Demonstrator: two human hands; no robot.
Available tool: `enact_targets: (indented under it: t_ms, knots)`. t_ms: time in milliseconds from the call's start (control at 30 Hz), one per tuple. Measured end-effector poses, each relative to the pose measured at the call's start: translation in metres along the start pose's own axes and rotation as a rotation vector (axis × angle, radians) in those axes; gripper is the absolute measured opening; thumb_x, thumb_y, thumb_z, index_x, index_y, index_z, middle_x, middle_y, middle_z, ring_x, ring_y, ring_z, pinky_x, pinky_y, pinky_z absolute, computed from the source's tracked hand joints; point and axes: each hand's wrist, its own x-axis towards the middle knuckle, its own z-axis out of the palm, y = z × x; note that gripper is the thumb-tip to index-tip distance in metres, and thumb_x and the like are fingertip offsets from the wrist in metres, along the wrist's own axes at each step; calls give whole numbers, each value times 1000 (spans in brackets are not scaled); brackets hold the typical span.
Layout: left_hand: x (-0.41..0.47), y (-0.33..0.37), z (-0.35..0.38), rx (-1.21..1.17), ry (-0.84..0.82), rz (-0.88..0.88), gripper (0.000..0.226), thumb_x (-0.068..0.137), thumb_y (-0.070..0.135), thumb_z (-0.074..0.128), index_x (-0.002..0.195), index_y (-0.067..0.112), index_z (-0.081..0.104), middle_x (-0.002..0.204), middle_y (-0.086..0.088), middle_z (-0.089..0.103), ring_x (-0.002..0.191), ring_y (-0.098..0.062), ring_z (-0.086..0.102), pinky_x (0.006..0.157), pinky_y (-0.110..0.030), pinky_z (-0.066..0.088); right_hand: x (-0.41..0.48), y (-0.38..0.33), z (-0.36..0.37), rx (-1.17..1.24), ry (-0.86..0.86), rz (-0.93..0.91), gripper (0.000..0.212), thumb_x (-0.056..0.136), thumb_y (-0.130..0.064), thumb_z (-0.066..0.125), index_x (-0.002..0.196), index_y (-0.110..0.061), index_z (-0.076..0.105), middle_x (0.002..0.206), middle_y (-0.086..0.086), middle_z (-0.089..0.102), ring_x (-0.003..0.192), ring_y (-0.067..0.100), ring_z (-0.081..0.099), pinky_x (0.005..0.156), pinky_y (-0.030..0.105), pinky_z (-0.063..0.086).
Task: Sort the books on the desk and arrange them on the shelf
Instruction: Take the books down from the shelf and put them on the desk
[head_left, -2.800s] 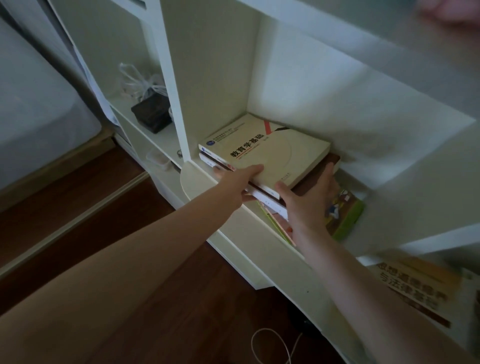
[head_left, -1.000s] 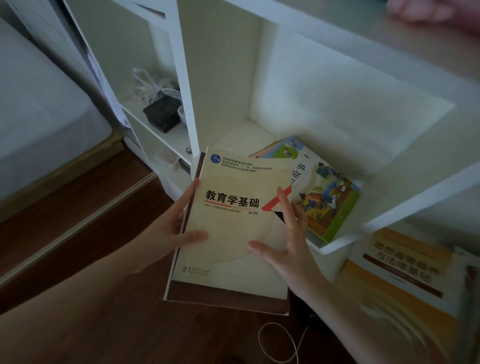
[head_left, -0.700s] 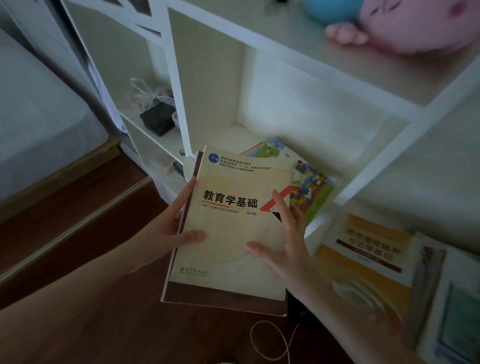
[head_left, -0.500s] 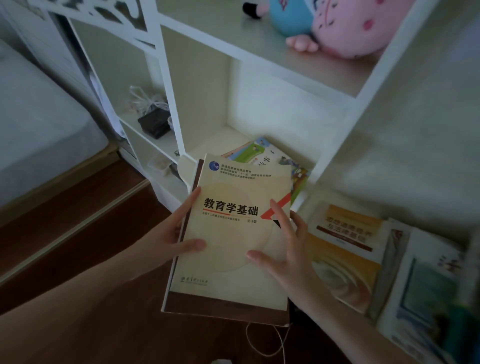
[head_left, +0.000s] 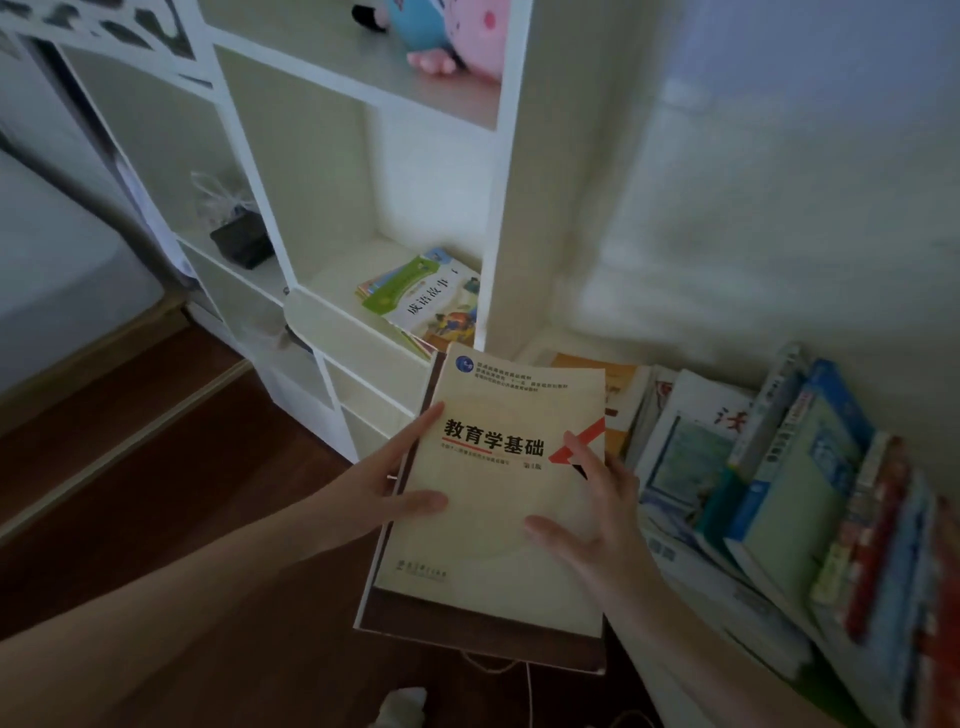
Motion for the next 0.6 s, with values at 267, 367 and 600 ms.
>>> enact_targets:
  t_ms: [267, 367, 600]
  knots:
    - [89, 15, 39, 124, 70, -12, 60, 90, 15, 64, 136, 42, 37, 138, 2, 46, 114, -18, 55, 89, -31, 54, 32, 11, -49, -7, 122, 203, 65, 84, -18, 73, 138, -27, 39, 139, -6, 18, 121, 7, 25, 99, 19, 28]
    - [120, 22, 48, 154, 72, -30, 51, 91, 17, 62, 136, 35, 44, 136, 0, 46, 113, -21, 56, 85, -28, 53, 51, 16, -58, 5, 197, 280, 66, 83, -22, 74, 139, -24, 41, 145, 2, 21, 129, 22, 34, 110, 33, 33]
    - [157, 34, 52, 392, 130, 56, 46, 91, 12, 61, 136, 17, 51, 145, -5, 40, 132, -20, 39, 105, -26, 32, 83, 11, -57, -11, 217, 322, 56, 92, -24, 65, 142, -22, 41, 158, 2, 1, 143, 23, 19, 112, 32, 28]
